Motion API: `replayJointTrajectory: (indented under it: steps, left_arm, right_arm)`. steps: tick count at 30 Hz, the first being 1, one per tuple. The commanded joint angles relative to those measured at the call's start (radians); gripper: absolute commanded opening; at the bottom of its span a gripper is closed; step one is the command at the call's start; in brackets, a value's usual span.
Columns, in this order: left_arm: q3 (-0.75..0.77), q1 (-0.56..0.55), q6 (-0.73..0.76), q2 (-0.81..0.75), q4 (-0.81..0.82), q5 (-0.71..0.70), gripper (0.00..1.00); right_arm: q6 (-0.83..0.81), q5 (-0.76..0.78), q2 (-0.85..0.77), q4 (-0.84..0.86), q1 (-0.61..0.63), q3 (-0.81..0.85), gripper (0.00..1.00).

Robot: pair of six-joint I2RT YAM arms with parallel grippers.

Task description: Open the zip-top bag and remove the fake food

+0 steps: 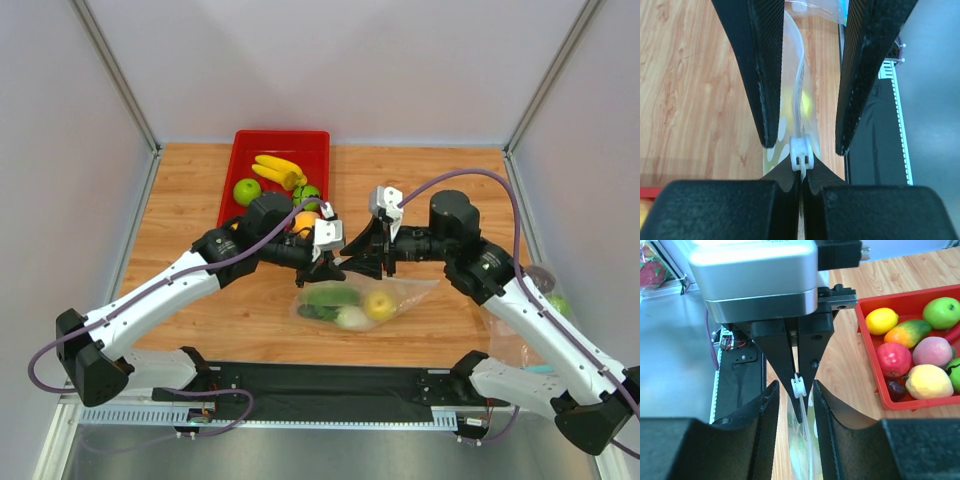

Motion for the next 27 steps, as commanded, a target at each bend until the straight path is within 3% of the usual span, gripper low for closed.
replayJointTrajectory:
  steps: [1,13,21,27]
  left_arm:
    - [0.045,0.002,0.036,-0.009,-0.007,0.054,0.00]
    - [0.045,0.002,0.039,-0.018,-0.019,0.032,0.00]
    - [0.030,0.002,0.034,-0.038,-0.001,-0.012,0.00]
    - [-0.015,0.002,0.014,-0.089,0.069,-0.101,0.00]
  right_arm:
    - [-0.026,0.019,0.020,0.016,0.020,0.045,0.35]
    - [-0.044,-0.009,0.056,-0.033,0.037,0.067,0.26]
    - [-0.053,-0.021,0.059,-0.050,0.039,0.065,0.04]
    - [-0.055,-0.021,0.059,-0.050,0.042,0.061,0.00]
